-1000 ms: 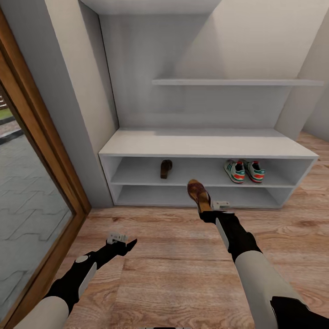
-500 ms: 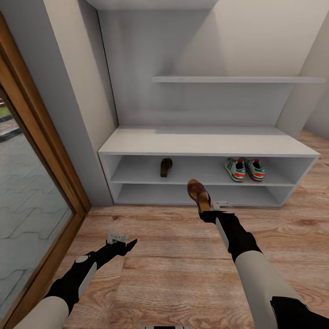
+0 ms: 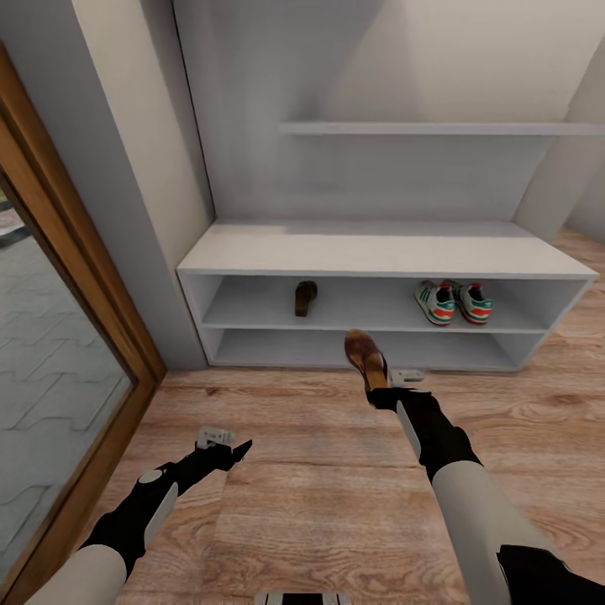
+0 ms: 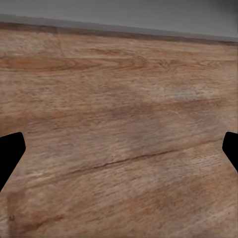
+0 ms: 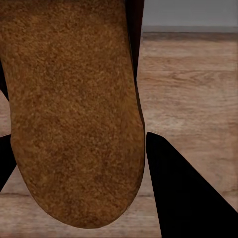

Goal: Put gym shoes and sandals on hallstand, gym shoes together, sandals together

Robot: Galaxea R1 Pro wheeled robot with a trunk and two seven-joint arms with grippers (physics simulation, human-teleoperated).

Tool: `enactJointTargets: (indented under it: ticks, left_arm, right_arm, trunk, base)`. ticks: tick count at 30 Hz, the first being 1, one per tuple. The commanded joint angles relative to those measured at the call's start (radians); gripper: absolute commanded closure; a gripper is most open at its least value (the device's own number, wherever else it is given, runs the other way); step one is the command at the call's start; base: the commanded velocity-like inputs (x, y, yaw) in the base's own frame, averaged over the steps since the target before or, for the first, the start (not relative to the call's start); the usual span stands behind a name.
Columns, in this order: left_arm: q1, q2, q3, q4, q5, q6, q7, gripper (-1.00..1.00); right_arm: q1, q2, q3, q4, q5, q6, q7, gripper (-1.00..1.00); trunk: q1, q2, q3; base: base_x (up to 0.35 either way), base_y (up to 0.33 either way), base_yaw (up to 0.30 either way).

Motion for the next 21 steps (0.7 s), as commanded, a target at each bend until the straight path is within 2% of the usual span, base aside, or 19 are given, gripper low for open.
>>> enactJointTargets:
  ticks: [1, 8, 18, 21]
  left_arm:
    - [-0.001, 0.001, -0.002, 0.001, 0.008, 0.000, -0.003, -1.00]
    - [0.000, 0.001, -0.002, 0.001, 0.008, 0.000, -0.003, -1.00]
    - [0.000, 0.001, -0.002, 0.001, 0.007, 0.000, -0.003, -1.00]
    - [0.000, 0.001, -0.002, 0.001, 0.007, 0.000, -0.003, -1.00]
  right_arm:
    - [0.000, 0.001, -0.004, -0.001, 0.008, 0.005, 0.002, 1.00]
    - [-0.001, 0.001, -0.004, -0.002, 0.008, 0.005, 0.002, 1.00]
    - [0.000, 0.001, -0.004, -0.002, 0.008, 0.005, 0.002, 1.00]
    - [-0.001, 0.001, -0.004, -0.002, 0.008, 0.005, 0.002, 1.00]
  trunk:
    - [0.000, -0.001, -0.005]
    - [0.003, -0.002, -0.032]
    - [0.003, -0.002, -0.032]
    - [0.005, -0.003, -0.043]
  base:
    - [0.000, 0.000, 0.000]
    - [0.000, 0.000, 0.000]
    - [0.000, 0.000, 0.000]
    - [0.000, 0.000, 0.000]
